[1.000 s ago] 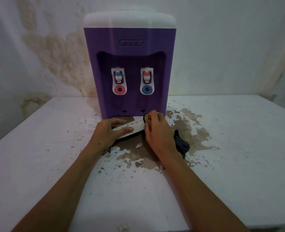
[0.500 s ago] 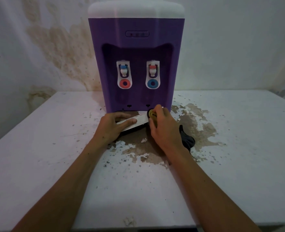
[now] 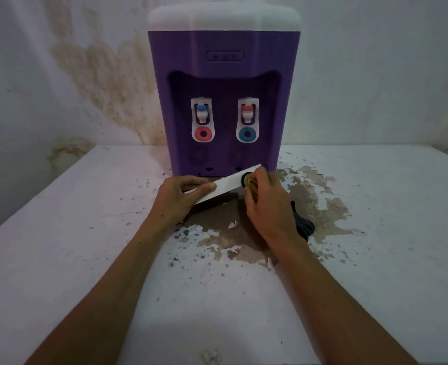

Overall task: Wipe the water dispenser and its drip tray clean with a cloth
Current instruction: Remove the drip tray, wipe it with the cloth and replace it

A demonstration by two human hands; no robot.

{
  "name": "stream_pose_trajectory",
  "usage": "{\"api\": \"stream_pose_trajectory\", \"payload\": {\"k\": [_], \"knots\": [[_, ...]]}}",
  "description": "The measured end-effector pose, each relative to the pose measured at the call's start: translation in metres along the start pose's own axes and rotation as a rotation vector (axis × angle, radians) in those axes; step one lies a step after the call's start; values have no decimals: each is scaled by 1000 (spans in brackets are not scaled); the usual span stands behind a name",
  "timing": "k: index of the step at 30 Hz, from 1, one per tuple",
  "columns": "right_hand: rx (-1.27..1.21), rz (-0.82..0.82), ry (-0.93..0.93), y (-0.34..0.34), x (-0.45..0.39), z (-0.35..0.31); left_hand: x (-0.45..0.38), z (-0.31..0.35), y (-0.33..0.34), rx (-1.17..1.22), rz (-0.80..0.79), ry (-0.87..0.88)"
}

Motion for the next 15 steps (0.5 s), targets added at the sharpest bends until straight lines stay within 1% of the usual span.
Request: {"api": "stream_pose_trajectory", "payload": {"k": [5, 7, 9, 12, 14, 15], "knots": [[-47, -160, -306, 12, 9, -38, 3, -4, -6, 95, -17, -24], [-78, -142, -318, 10, 8, -41, 4, -4, -6, 127, -27, -43], [-102, -56, -232, 3, -1, -32, 3, -2, -6, 135, -26, -56], [-102, 82, -18, -1, -16, -4, 1, 0, -5, 115, -21, -49], [-85, 126, 108, 2, -21, 11, 0, -1, -2, 111, -31, -61], [-69, 137, 138, 4, -22, 13, 0, -2, 0, 121, -34, -65]]}}
Point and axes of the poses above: each hand's wrist, its own x-axis away from the middle knuckle, its own y-axis out of the palm, z = x × y, the point moved 8 cm from there along -x, towards the middle knuckle, and after that the axes turned 9 degrees about -y, right-handed, at the moved point
